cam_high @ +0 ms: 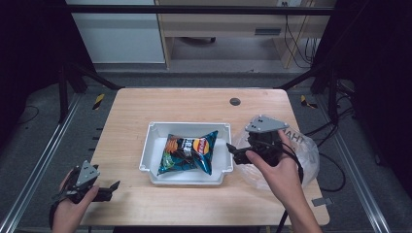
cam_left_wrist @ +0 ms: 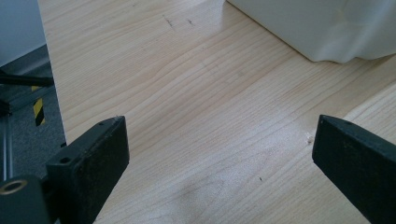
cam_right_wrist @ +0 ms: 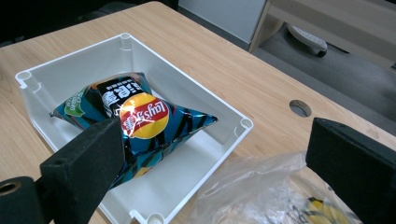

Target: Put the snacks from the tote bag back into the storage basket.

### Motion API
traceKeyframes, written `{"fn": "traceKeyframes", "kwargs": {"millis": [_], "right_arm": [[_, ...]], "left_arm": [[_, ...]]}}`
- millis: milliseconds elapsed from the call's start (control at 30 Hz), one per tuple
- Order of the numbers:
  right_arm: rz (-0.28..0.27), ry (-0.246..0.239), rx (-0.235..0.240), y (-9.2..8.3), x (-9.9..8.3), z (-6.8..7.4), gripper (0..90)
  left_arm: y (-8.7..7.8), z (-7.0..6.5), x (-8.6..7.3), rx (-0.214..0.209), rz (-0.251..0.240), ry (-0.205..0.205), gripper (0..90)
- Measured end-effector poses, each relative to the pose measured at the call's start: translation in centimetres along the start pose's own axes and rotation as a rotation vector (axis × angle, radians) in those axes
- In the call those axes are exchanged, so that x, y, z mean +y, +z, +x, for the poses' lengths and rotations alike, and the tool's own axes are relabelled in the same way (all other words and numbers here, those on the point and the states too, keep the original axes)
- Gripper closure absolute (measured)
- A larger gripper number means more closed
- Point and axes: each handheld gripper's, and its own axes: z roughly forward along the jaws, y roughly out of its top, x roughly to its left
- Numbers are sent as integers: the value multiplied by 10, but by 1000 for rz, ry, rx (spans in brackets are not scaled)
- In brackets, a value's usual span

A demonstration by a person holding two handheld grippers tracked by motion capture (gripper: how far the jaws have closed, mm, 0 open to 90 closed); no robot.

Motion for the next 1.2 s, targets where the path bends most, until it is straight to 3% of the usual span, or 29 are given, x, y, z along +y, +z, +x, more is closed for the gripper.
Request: {"fn": "traceKeyframes", "kwargs": {"millis": [533, 1200], "right_arm": [[0, 38, -52, -21, -20, -10, 47], [38, 73, -103, -27, -62, -14, 51]], "left_arm": [[0, 0, 0, 0, 0, -2, 34], [0, 0, 0, -4, 4, 3, 34]]}}
